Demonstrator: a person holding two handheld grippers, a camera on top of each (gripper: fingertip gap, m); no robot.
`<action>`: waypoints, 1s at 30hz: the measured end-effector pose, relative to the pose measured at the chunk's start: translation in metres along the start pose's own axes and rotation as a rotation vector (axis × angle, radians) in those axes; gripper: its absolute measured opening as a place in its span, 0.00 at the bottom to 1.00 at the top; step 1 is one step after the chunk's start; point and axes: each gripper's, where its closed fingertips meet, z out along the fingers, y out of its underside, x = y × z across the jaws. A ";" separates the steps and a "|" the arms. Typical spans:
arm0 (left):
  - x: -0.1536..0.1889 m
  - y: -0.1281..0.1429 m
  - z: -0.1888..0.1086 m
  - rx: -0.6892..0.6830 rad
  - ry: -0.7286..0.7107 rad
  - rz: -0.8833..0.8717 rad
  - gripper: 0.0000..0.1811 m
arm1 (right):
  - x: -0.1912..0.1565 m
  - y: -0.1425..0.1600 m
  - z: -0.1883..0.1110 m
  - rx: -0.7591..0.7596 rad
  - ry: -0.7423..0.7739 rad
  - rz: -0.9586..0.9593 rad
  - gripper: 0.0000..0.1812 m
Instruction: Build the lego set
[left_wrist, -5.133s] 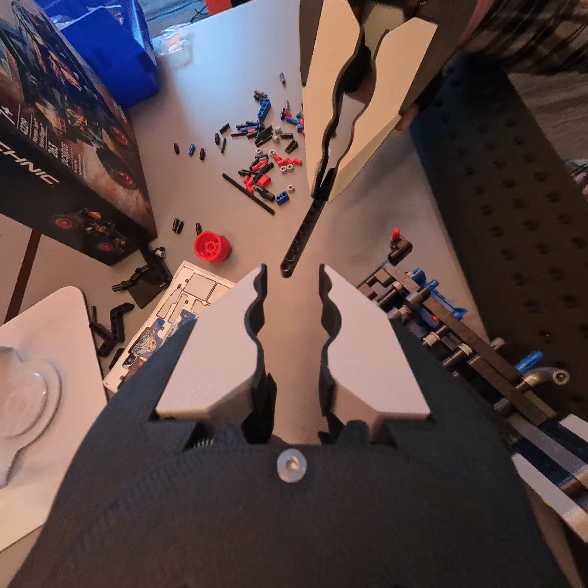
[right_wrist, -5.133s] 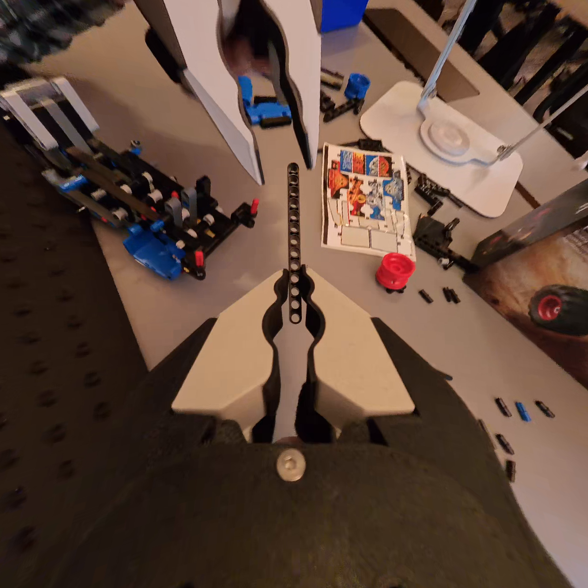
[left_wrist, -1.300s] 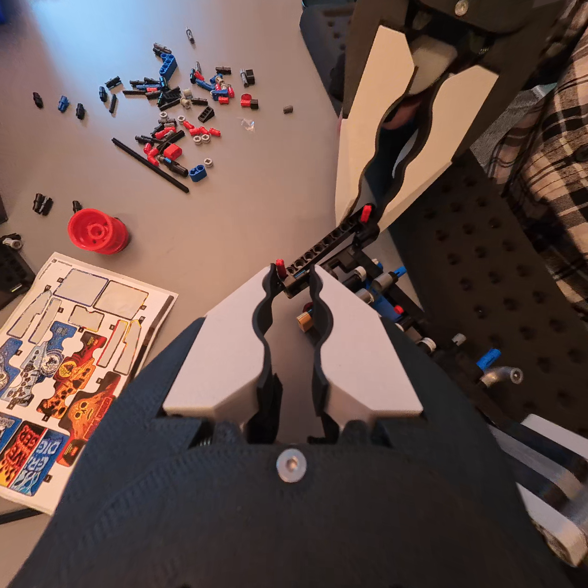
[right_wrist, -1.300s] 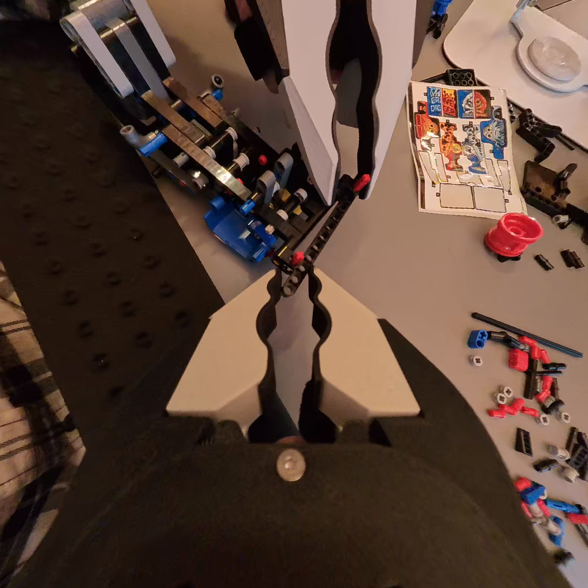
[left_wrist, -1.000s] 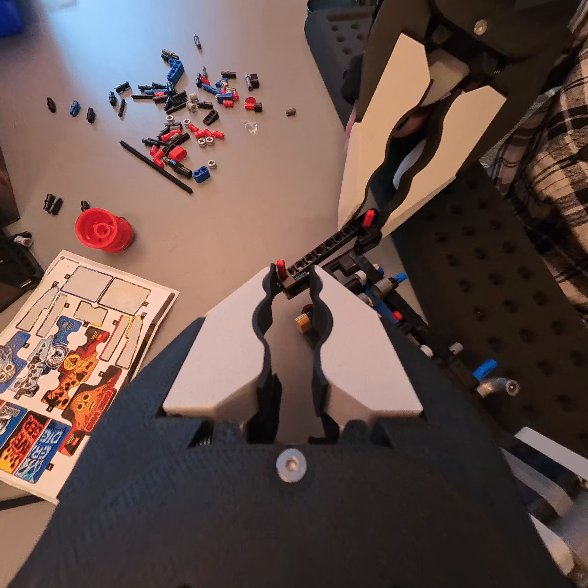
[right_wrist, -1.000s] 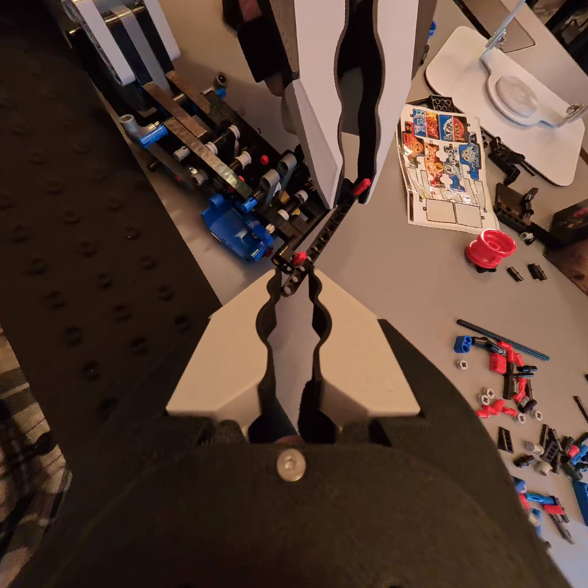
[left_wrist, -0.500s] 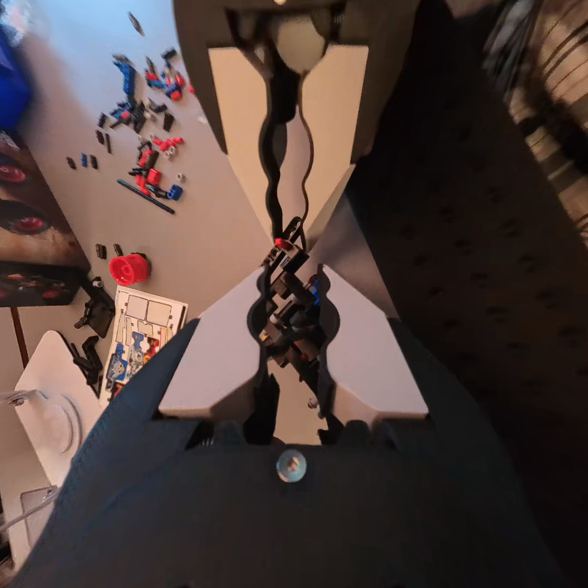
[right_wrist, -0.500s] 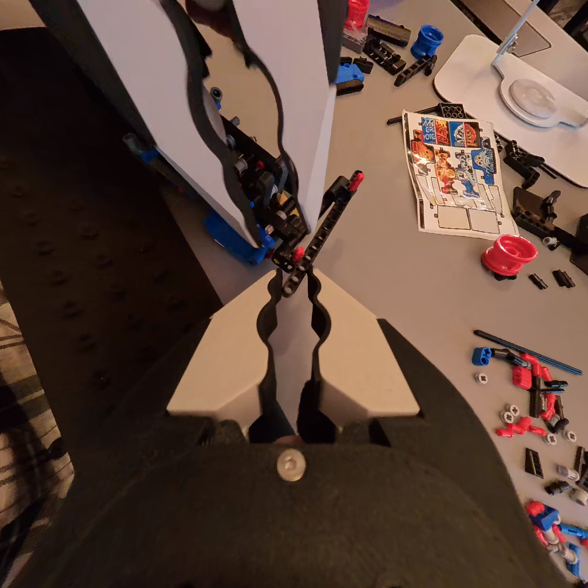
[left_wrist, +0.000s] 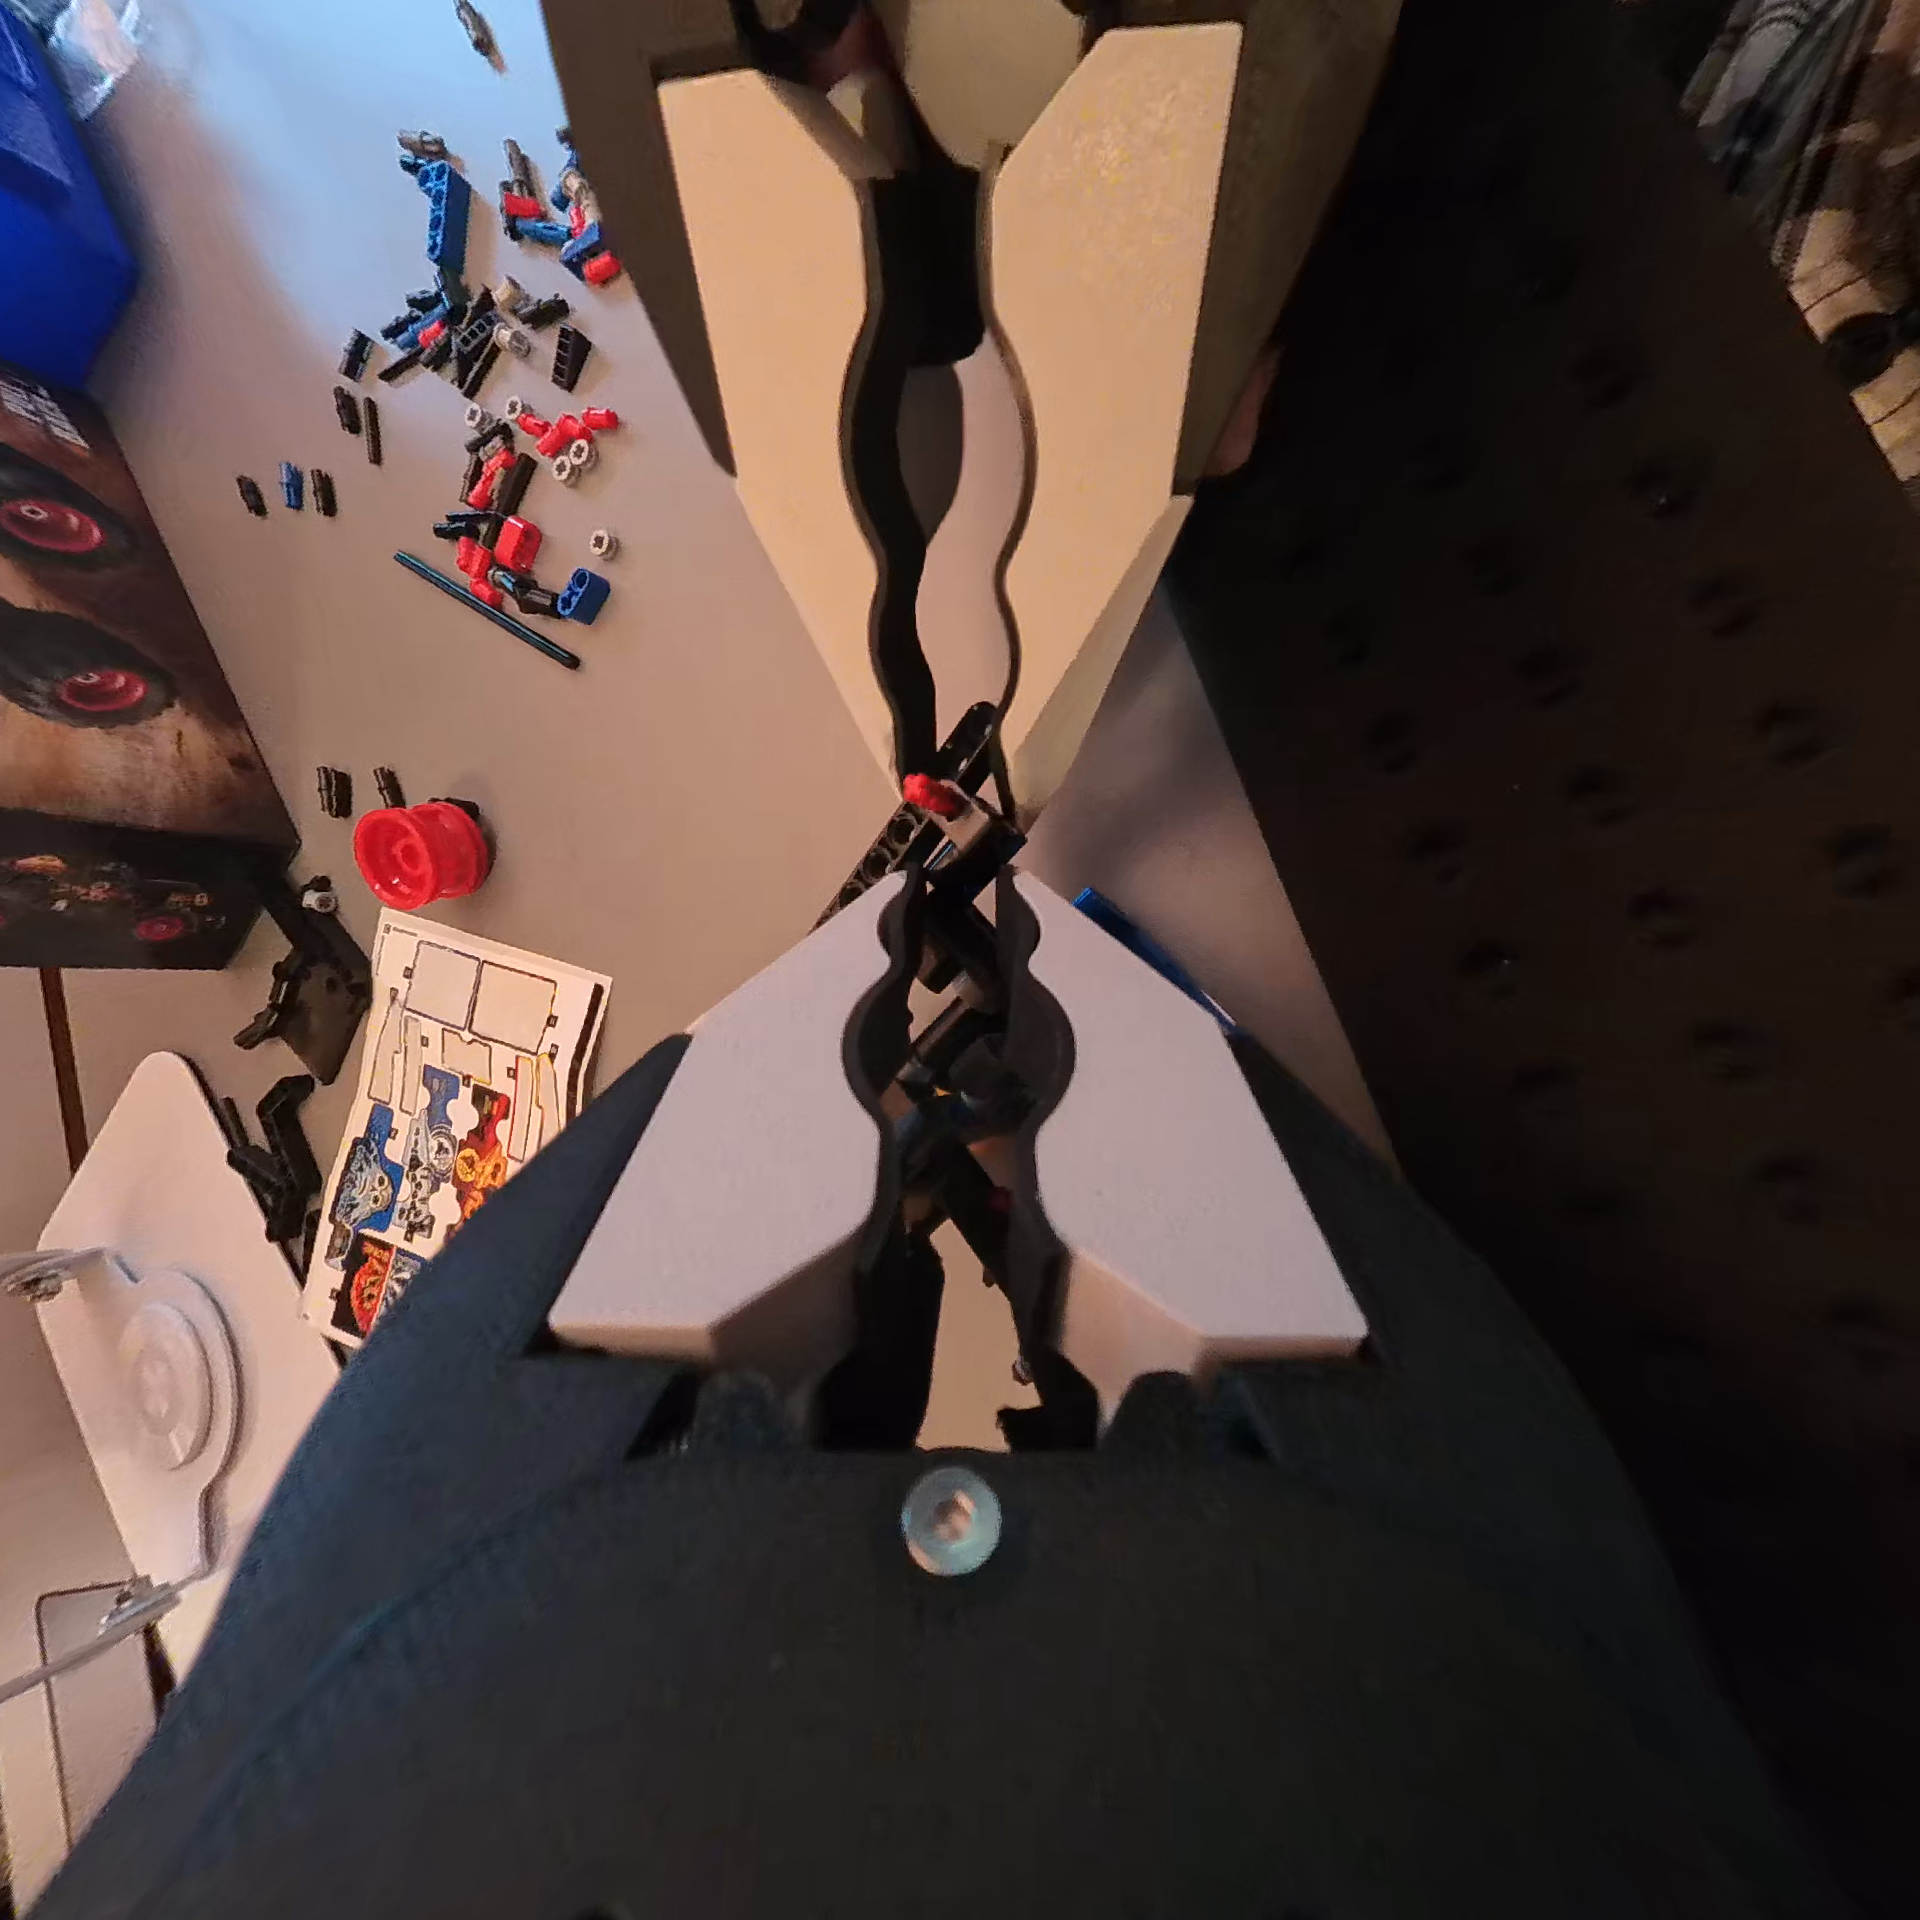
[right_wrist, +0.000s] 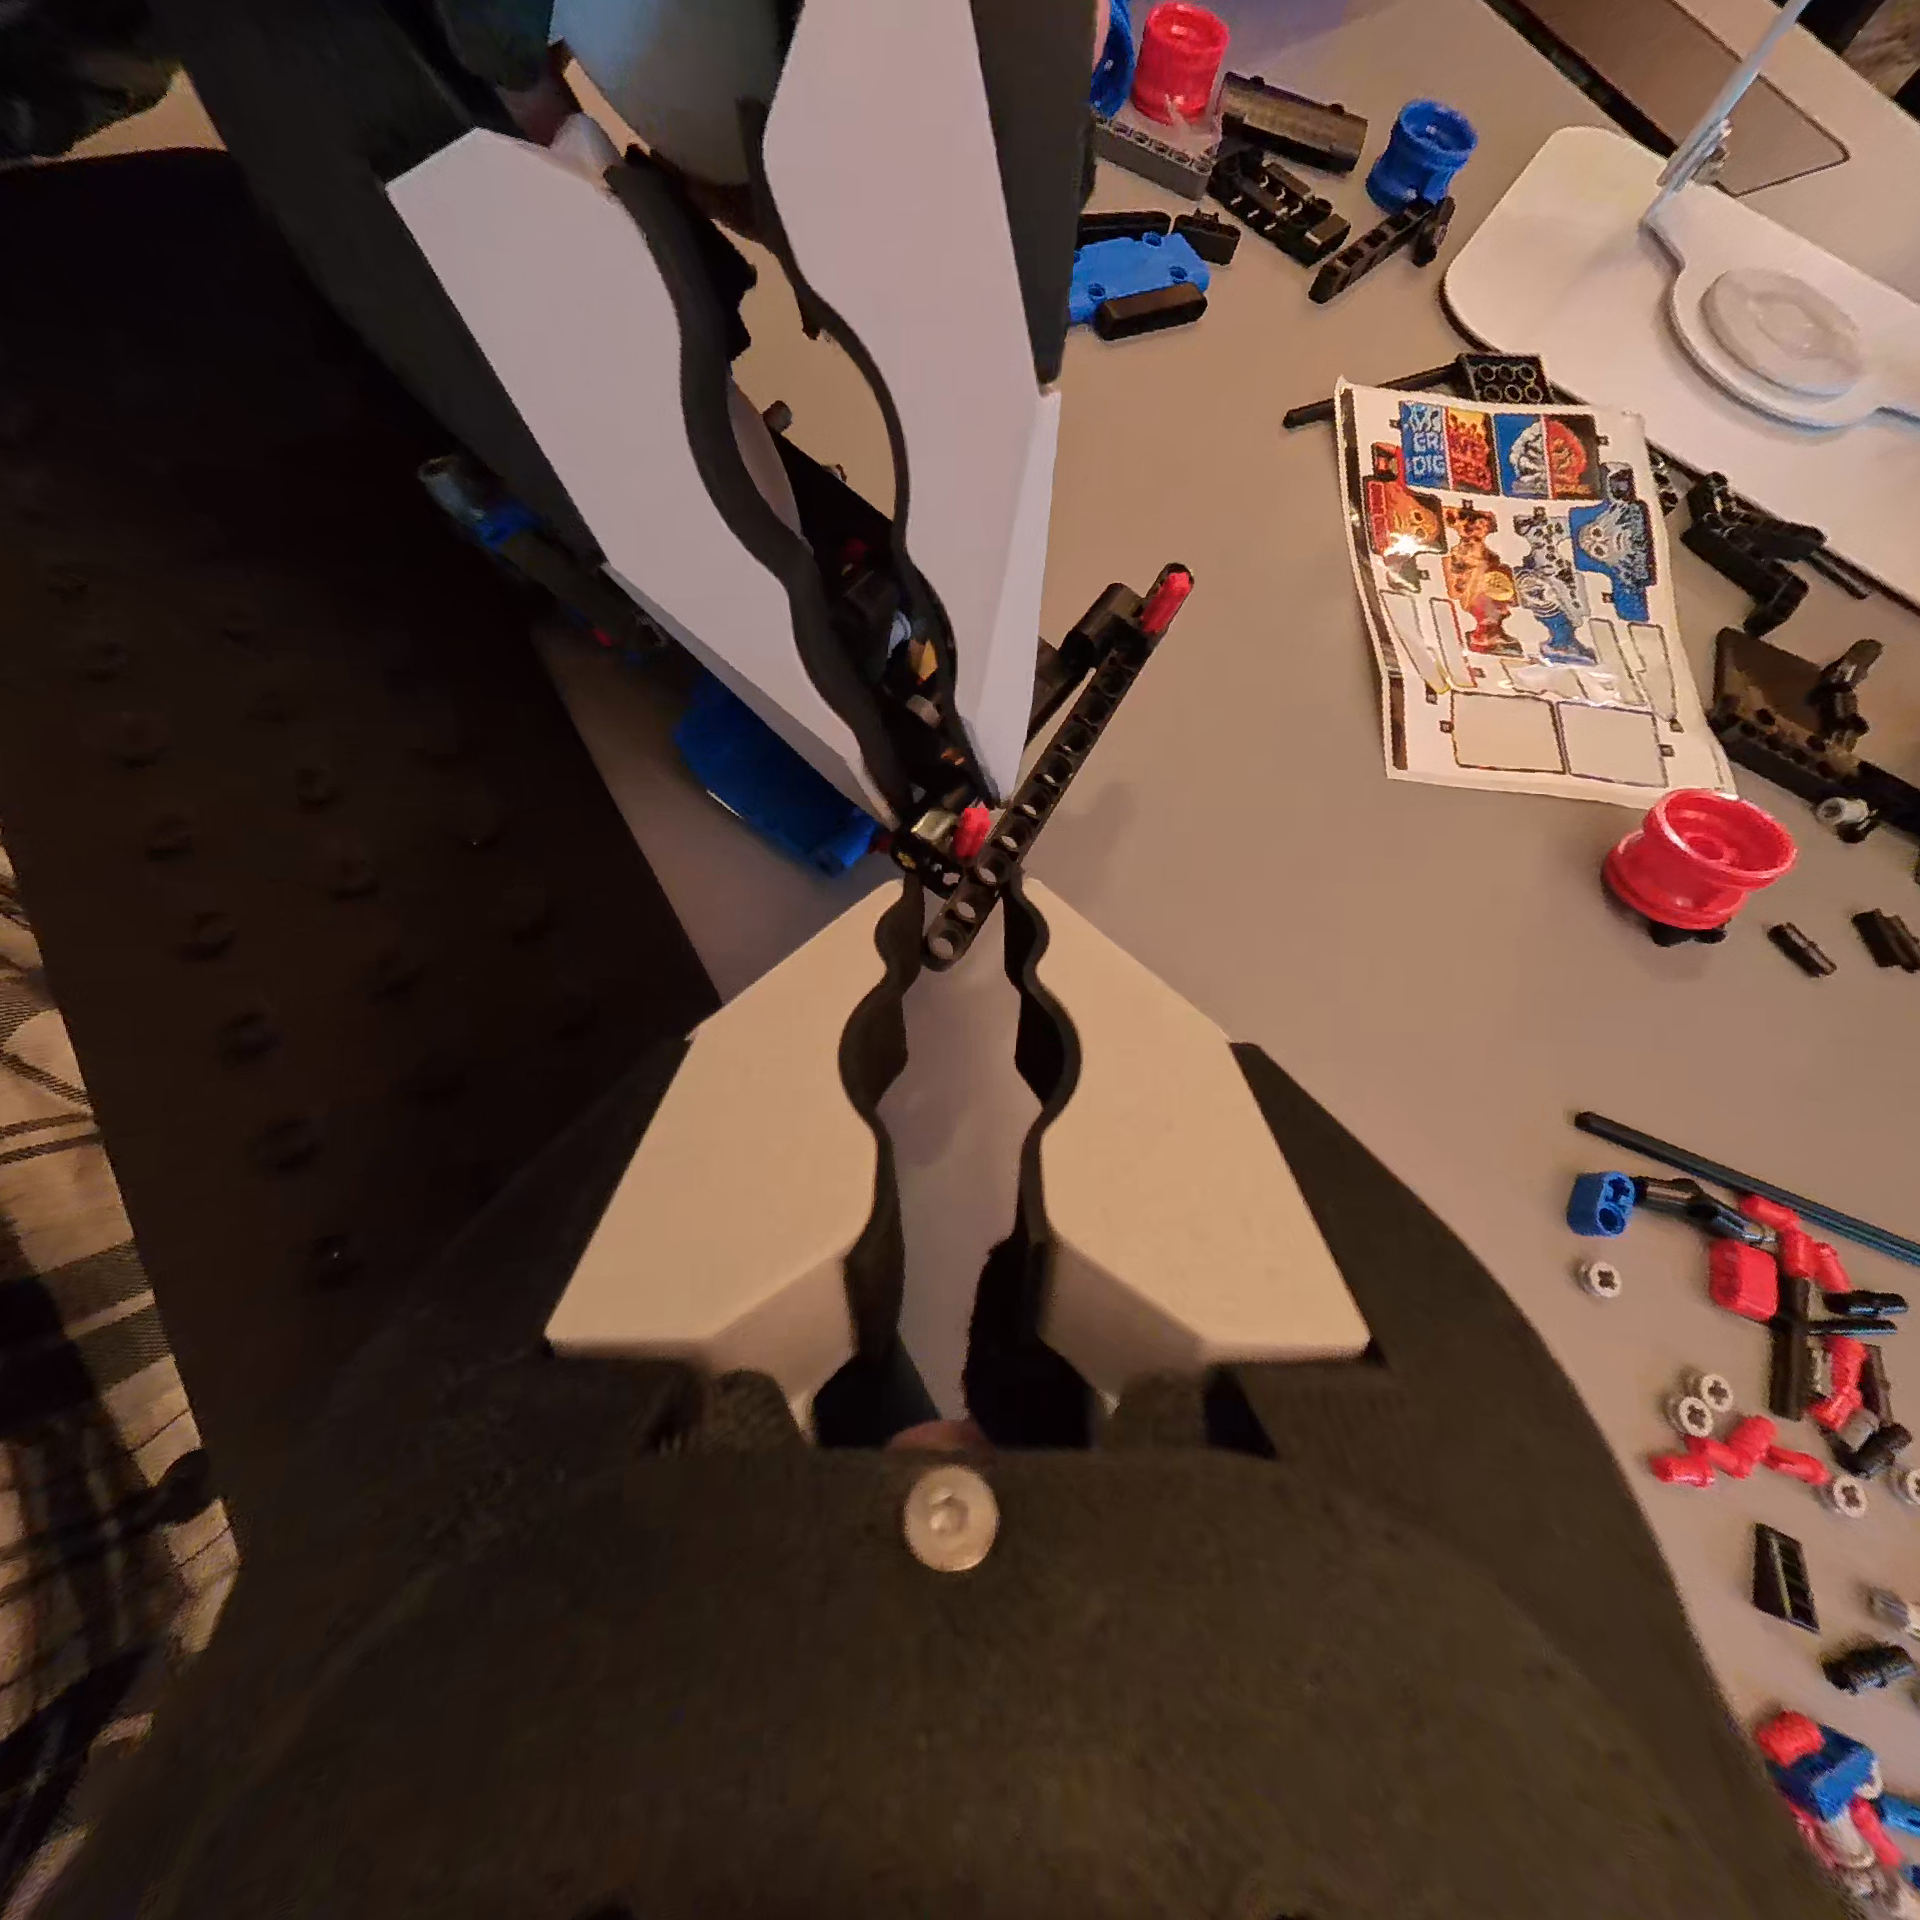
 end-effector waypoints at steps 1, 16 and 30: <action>0.000 0.000 0.000 0.004 -0.001 -0.002 0.06 | 0.000 0.000 0.000 0.003 0.003 -0.005 0.07; 0.000 -0.001 -0.001 0.044 0.005 -0.037 0.05 | 0.003 0.000 0.000 -0.007 0.157 -0.143 0.07; -0.008 0.000 -0.003 0.106 -0.009 -0.097 0.05 | 0.009 -0.005 -0.002 0.030 0.104 -0.084 0.06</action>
